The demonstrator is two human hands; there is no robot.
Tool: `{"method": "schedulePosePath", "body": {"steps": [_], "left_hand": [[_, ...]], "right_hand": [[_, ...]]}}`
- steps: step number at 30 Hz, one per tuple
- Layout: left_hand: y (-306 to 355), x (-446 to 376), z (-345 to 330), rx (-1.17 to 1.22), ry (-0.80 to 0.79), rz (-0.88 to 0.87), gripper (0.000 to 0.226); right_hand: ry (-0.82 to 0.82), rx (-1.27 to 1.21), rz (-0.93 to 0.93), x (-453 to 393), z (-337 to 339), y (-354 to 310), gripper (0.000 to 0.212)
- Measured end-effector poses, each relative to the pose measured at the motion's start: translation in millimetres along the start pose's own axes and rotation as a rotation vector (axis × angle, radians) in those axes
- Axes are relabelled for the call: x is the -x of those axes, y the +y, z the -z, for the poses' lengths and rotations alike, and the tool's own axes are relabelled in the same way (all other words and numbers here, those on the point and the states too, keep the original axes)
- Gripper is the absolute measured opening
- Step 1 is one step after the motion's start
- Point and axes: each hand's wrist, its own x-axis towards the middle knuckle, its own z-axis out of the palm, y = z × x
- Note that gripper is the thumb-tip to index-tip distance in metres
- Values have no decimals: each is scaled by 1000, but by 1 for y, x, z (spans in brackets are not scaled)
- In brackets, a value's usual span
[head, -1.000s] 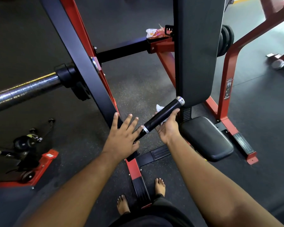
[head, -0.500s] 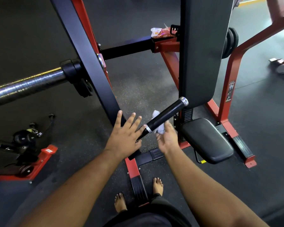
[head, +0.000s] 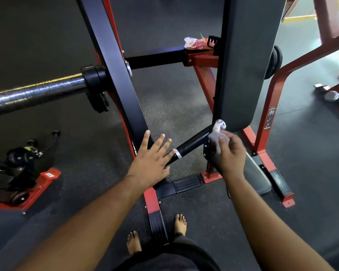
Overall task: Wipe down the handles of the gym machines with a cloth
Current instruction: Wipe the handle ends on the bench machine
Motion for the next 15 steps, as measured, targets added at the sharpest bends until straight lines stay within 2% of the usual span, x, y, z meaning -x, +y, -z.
{"method": "schedulePosePath", "body": {"steps": [2, 6, 10, 12, 15], "left_hand": [[-1, 0, 1, 0, -9, 0, 65], [-1, 0, 1, 10, -6, -5, 65], [-2, 1, 1, 26, 6, -7, 65], [-1, 1, 1, 27, 4, -9, 66], [-2, 1, 1, 36, 1, -5, 67]], "right_hand": [[-13, 321, 263, -26, -4, -9, 23], [-204, 902, 464, -43, -29, 11, 39], [-264, 905, 530, -20, -42, 30, 47], [-301, 855, 634, 1, -46, 32, 45], [-451, 801, 713, 30, -50, 40, 55]]}}
